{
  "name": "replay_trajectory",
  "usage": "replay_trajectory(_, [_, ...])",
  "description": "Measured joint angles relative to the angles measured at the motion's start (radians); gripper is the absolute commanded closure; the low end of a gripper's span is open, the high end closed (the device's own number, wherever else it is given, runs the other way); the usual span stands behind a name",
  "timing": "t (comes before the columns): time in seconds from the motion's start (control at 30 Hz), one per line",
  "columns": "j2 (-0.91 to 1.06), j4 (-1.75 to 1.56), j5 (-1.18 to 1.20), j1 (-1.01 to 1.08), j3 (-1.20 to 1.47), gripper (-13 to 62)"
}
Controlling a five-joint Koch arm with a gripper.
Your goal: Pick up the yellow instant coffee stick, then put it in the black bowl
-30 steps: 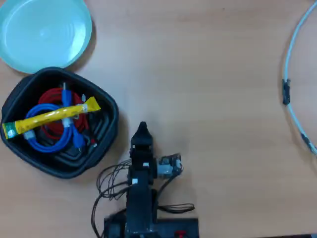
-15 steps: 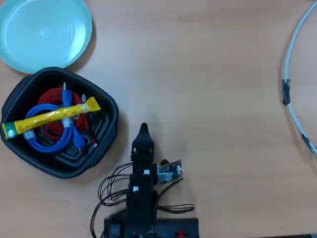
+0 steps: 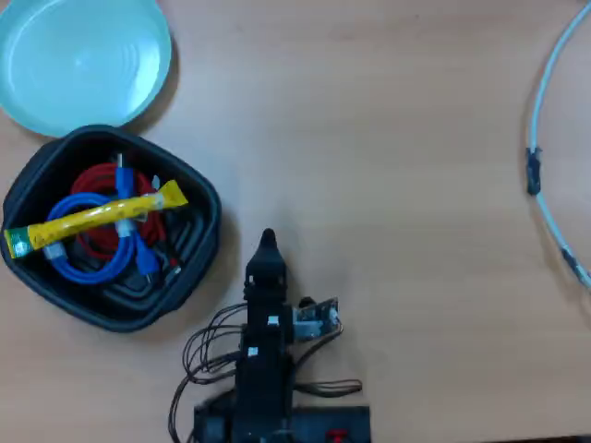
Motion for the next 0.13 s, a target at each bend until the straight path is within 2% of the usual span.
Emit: replay_trajectory(0.13, [0.0, 0.0, 0.0, 0.0, 0.002, 1.6])
